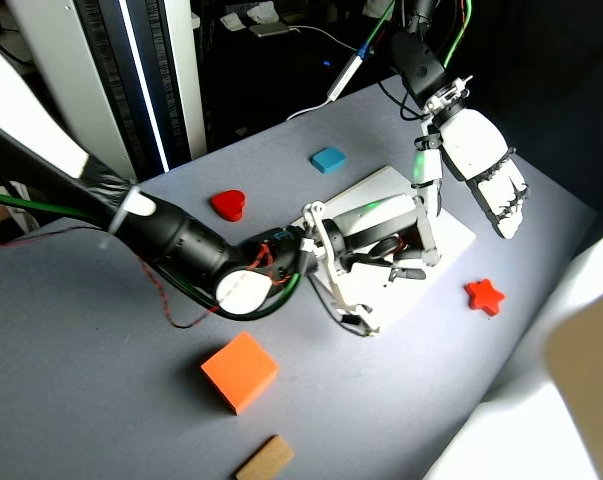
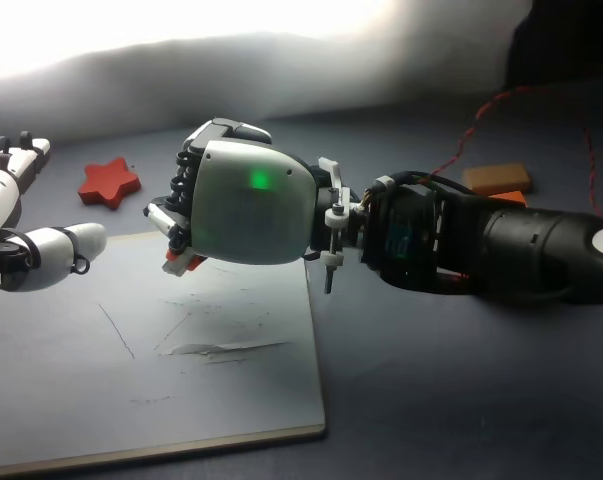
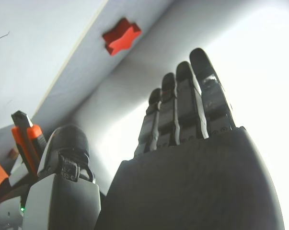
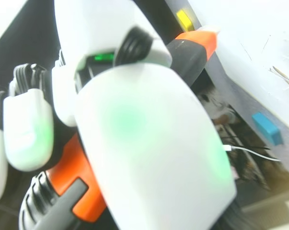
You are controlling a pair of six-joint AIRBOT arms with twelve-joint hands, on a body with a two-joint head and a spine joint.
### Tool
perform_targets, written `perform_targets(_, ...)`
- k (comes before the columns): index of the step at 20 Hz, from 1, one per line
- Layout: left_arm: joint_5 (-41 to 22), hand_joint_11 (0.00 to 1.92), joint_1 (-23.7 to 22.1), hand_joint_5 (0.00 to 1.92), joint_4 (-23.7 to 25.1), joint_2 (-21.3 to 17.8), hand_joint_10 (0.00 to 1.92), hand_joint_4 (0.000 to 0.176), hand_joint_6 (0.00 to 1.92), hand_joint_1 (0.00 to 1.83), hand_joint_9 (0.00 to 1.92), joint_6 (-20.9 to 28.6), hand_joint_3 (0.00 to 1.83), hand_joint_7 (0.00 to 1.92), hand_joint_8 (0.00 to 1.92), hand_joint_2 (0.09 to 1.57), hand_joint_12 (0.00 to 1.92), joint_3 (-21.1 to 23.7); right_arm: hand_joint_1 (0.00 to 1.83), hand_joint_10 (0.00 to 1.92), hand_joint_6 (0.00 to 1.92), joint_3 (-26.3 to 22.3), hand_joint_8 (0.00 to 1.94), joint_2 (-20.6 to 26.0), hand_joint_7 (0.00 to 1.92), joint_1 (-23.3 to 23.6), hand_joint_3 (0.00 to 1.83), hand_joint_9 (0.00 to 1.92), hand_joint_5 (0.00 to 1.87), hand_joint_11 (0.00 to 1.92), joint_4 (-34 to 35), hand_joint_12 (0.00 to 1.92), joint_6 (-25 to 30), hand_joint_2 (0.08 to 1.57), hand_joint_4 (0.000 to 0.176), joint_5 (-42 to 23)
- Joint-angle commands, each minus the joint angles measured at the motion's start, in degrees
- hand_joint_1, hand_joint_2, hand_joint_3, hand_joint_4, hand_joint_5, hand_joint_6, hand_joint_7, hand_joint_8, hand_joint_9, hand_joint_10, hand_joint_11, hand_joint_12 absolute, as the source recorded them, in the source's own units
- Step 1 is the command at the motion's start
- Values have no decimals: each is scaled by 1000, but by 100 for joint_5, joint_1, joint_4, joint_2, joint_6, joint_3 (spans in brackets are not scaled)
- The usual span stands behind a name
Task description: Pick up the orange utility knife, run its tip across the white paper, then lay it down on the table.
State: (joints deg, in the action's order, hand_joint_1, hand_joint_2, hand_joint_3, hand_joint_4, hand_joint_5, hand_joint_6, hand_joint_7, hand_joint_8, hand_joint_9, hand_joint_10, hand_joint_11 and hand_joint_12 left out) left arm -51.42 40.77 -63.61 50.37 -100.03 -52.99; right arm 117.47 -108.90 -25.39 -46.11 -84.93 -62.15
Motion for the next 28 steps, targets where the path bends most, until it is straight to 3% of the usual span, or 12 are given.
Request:
perform_targets(1,-540,0,-48,8,255,-63,1,6,0,68,128,-11,0,142,5,1265,691,-62,1489,1921,1921,82,1941,-13,1521,95,0,1628,1341,1669,291,1921,-45,1294,176,-697)
perform_targets(4,-536,0,-27,15,255,-63,8,8,2,79,162,-11,0,139,1,1267,772,-92,1491,1921,1921,309,1941,-146,1507,104,0,1629,1352,1675,153,1921,35,1306,176,-749)
perform_targets(6,-533,0,-23,0,255,-81,1,9,0,26,134,-11,2,126,2,1276,702,-91,1495,1921,1921,393,1941,-210,1507,97,0,1627,1357,1665,87,1921,57,1298,176,-773)
perform_targets(15,-490,0,-75,20,245,-86,0,10,0,52,149,-2,3,143,0,1271,767,-64,1485,1921,1921,491,1941,-266,1516,3,0,1624,1358,1671,-358,1921,146,1286,176,-791)
perform_targets(24,-490,0,-74,13,196,-85,0,6,2,56,134,-10,3,124,2,1278,691,-37,1493,1921,1921,506,1941,-33,1519,-106,0,1627,1331,1676,-759,1921,352,1291,176,-829)
perform_targets(28,-490,0,-70,10,197,-85,2,12,3,63,143,-23,0,138,4,1271,683,-20,1491,1921,1921,505,1941,173,1515,-161,0,1625,1348,1679,-773,1921,385,1285,176,-946)
